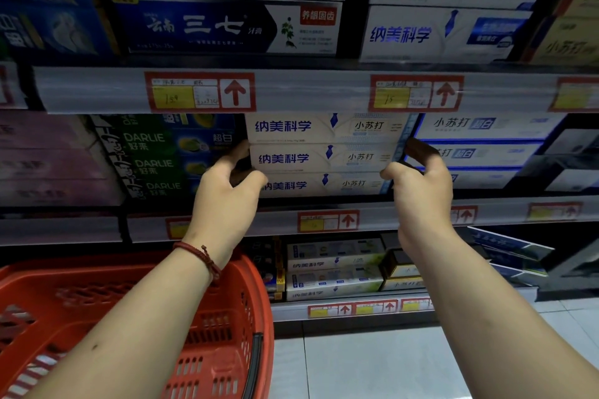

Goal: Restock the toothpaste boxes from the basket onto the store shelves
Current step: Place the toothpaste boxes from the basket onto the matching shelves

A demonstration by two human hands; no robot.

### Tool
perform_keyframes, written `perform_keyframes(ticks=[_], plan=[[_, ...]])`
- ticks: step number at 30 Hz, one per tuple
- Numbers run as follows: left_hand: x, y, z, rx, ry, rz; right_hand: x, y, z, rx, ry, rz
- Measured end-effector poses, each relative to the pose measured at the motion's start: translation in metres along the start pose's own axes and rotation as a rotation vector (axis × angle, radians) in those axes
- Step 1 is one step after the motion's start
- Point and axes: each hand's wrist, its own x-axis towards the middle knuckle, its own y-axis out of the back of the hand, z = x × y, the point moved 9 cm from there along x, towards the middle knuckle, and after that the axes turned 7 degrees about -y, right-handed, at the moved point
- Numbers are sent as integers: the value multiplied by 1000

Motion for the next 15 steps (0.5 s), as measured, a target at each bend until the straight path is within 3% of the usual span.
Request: perform_keyframes(ticks=[6, 15], plan=[[-28, -22, 0, 72, -6, 11, 2, 10, 1, -8, -10, -20], [-66, -147, 28, 86, -60, -269, 16, 73, -4, -23, 19, 49]])
